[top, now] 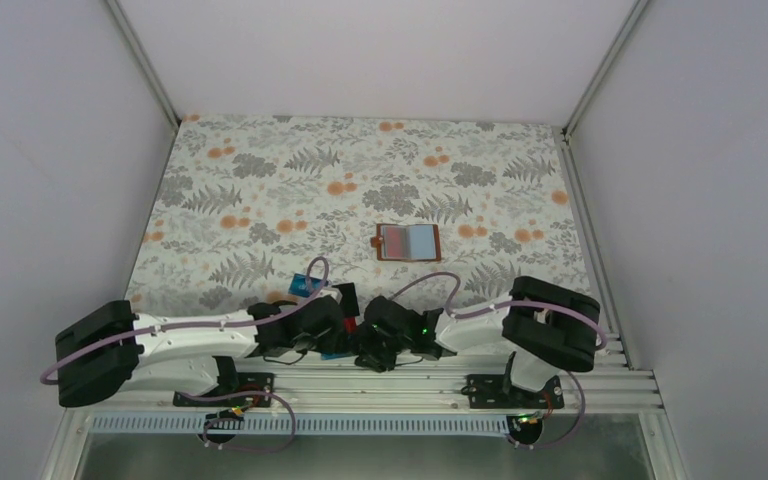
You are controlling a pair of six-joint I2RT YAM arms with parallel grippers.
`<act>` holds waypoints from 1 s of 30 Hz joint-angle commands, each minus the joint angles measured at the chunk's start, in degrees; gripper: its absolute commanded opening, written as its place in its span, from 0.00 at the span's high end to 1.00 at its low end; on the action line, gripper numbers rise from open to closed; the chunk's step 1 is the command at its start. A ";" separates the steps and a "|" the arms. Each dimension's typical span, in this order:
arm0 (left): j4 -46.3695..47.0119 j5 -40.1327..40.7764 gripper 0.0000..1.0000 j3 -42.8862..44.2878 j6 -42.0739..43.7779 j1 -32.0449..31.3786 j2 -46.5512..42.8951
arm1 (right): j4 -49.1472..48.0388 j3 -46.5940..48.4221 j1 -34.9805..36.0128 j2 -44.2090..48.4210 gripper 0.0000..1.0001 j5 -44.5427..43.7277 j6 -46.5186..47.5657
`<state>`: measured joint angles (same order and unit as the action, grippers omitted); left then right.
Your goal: Put the credit cards into the card holder
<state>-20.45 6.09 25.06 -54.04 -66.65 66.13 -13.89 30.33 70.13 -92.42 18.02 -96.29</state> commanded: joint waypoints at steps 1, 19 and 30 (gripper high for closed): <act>-0.73 -0.85 0.44 -1.43 1.27 -0.49 -0.88 | -3.63 -0.35 0.18 0.32 0.55 -6.49 -3.20; 3.59 -3.66 0.45 -1.47 3.06 -0.24 2.10 | -8.51 -0.27 -0.28 0.75 0.84 -9.54 -0.24; 1.09 -3.32 0.45 0.81 2.78 -0.08 1.93 | -8.87 -0.10 -2.16 0.23 0.96 -8.04 1.24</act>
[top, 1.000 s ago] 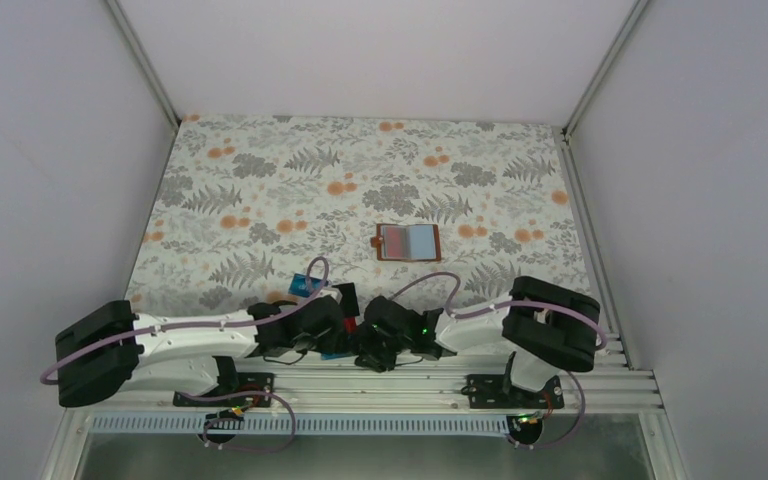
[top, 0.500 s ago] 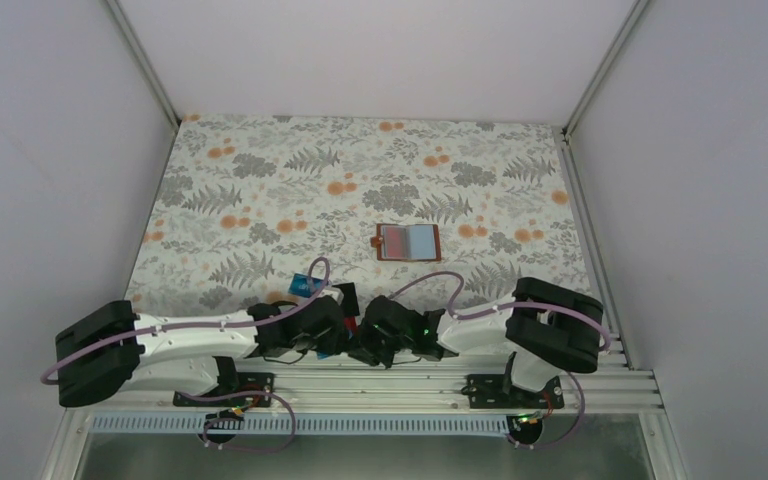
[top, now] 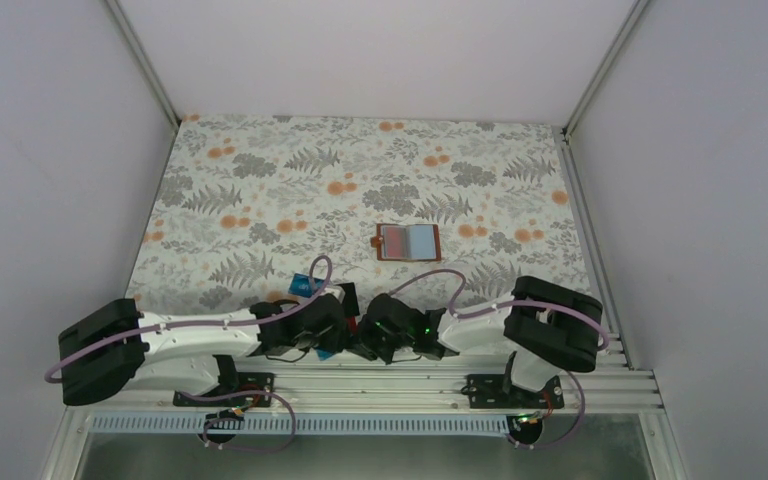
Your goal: Put the credit cards into the card holder
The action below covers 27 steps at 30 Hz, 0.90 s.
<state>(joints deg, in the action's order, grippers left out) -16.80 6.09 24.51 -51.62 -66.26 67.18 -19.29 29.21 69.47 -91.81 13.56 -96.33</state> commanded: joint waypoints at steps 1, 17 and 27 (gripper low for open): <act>-3.09 -2.95 0.45 2.07 0.60 -0.41 0.74 | -2.76 1.20 -1.67 0.04 0.96 -3.53 1.80; -13.65 -1.82 0.43 17.73 15.11 10.18 -2.13 | 17.06 2.43 -11.30 18.75 0.96 -2.57 28.66; -13.94 -14.28 0.43 29.24 32.19 17.33 -7.05 | 32.20 13.43 -22.06 27.85 0.96 4.75 61.95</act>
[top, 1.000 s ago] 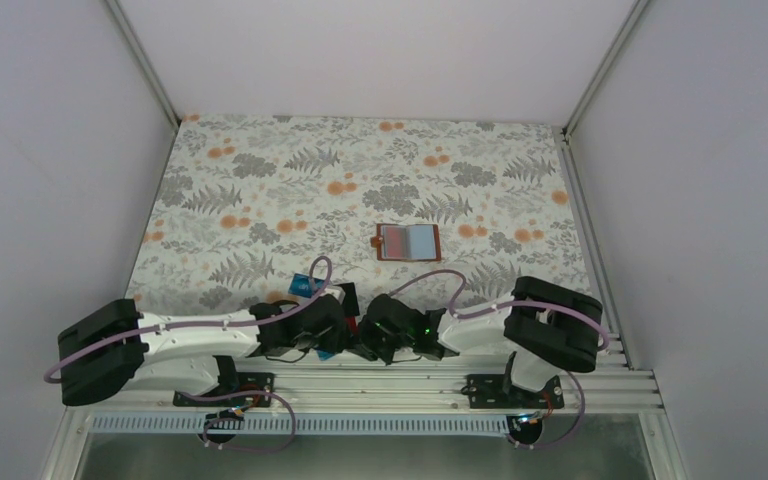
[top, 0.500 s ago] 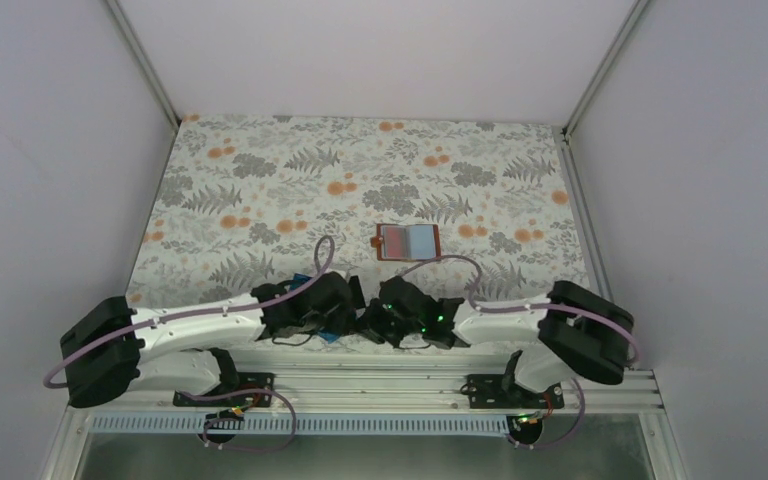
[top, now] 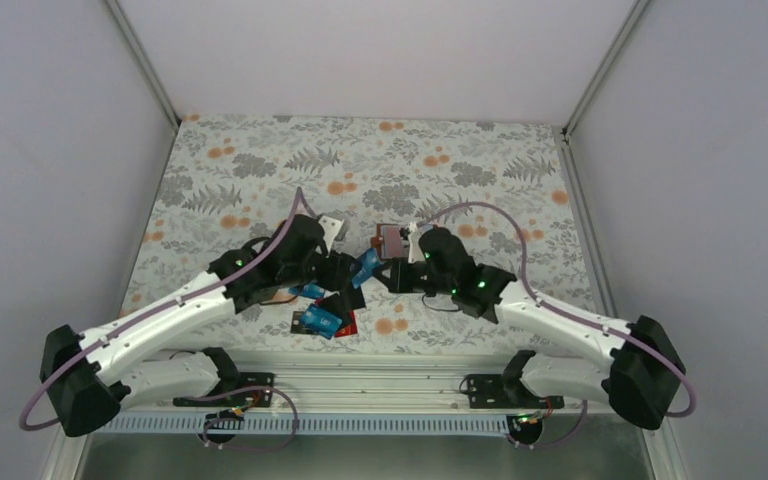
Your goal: Put the credit cards into the card holder
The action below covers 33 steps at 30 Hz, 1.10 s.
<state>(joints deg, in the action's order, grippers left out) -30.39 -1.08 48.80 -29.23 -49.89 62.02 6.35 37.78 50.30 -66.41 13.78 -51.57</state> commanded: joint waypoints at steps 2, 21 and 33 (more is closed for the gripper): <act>-0.53 -9.73 0.44 7.27 12.46 1.01 -2.69 | 8.38 7.51 -4.75 2.45 0.96 9.82 21.70; -10.50 -17.50 0.44 17.76 20.30 1.00 -15.10 | 12.46 21.10 -6.45 6.10 0.96 35.93 44.56; -11.11 -23.89 0.64 15.95 21.73 0.95 -17.28 | 12.32 23.58 -6.45 6.79 0.96 43.09 48.26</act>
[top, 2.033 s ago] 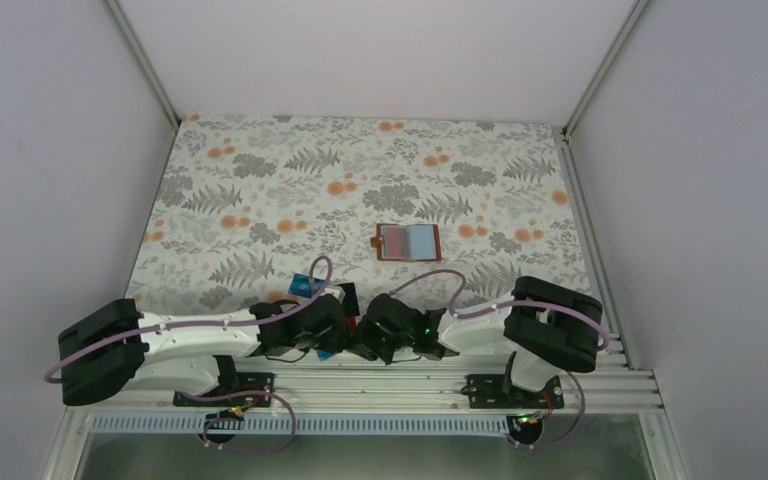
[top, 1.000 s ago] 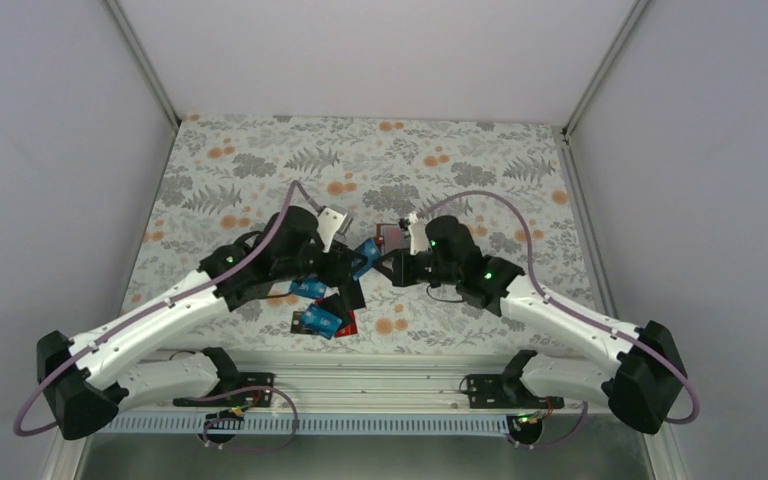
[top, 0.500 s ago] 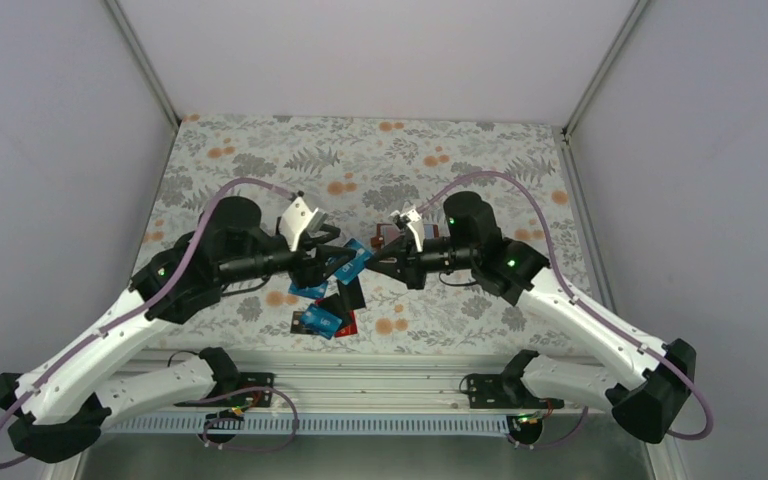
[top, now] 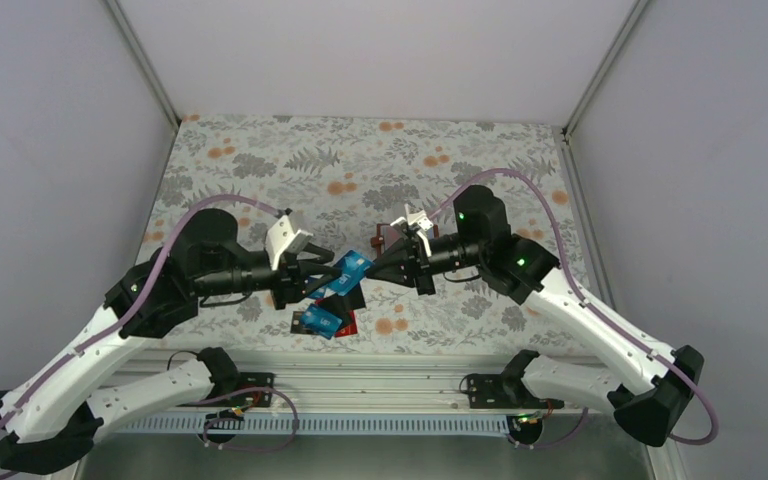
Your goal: Put the credit cards into the card holder
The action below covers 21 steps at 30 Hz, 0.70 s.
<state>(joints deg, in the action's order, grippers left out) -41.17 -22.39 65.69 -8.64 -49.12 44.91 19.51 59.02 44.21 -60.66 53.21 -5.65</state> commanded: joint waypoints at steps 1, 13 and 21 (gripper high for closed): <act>-0.06 -3.51 0.66 -1.14 1.24 0.23 0.00 | -0.67 2.51 -0.35 1.14 0.96 4.00 2.68; 3.87 -6.42 0.98 -2.72 0.89 0.25 2.12 | 2.64 4.34 -0.35 1.38 0.96 4.46 6.05; 3.37 -6.87 0.57 -0.92 2.38 0.24 5.19 | 3.73 3.88 -0.35 1.34 0.96 3.39 6.83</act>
<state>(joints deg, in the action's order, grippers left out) -38.24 -29.06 63.48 -7.27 -49.23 48.80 22.52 61.32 43.81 -60.18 56.31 -0.38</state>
